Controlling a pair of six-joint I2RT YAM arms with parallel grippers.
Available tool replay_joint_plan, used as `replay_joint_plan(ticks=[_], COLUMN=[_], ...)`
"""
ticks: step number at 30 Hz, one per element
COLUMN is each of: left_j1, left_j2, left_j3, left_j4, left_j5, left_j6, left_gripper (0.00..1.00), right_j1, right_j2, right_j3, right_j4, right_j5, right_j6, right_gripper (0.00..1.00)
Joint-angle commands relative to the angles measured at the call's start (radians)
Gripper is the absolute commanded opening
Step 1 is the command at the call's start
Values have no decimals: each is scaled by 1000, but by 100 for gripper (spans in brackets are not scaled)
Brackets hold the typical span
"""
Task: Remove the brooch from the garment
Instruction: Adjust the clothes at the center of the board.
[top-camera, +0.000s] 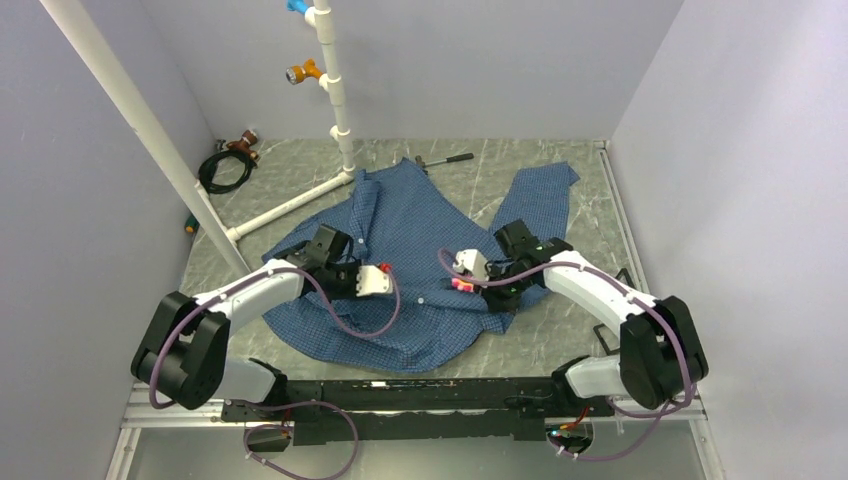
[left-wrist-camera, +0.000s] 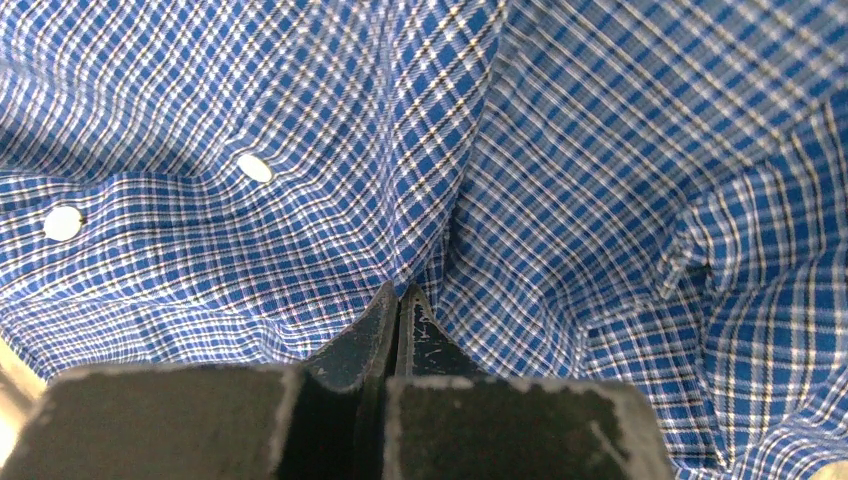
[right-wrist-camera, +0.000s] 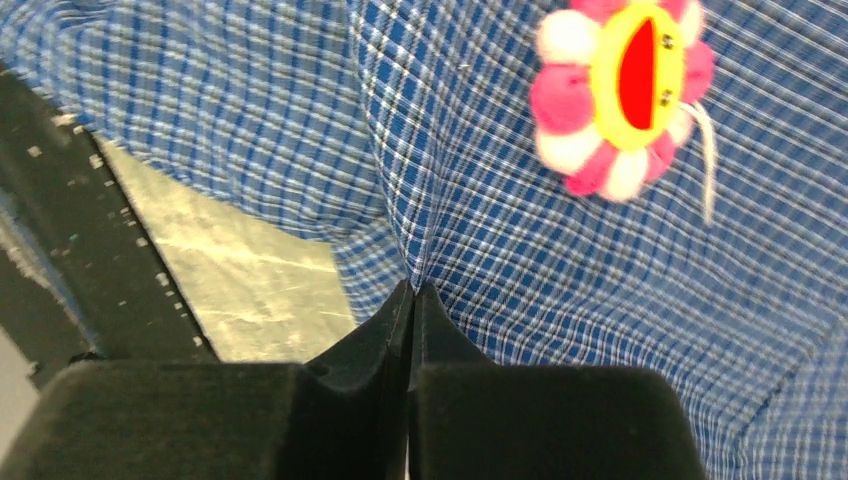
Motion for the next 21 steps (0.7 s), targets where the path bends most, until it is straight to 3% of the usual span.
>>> replay_joint_plan(ticks=[1,3,5,6,8,10,14,17,18,21], left_j1=[-19,-44,-62,-67,-71,-71,-71,-69,-69,-50], left_j2=[-22,-9,-9,-16,-45,-83,-114,-93,-87,-89], left_j3=[-47,-62,-53,-37,-11,23,129,194,210,240], left_j4=[-19,-7,-24,-38,-48,-47,-38,19,43,100], left_j5=[-54,-81,-60,-32,30,90,206,258,269,295], left_j6=[146,156,144,132,96,42,-91,-226,-257,-343], left_gripper=[0,12,38,48,67,75,78,83,97,99], right_j1=[56,60,58,50,16,-33,-89,-88,-86,-73], right_j2=[44,66,57,37,-22,-84,-147,-124,-107,-47], right_j3=[-5,8,20,24,40,67,93,86,87,91], right_j4=[-118,-144,-157,-153,-136,-106,39,147,176,222], right_j5=[-47,-78,-101,-108,-129,-166,-206,-149,-131,-96], right_j6=[-65,-76,-73,-65,-37,1,141,228,248,276], right_gripper=[8,20,39,52,68,72,71,69,69,67])
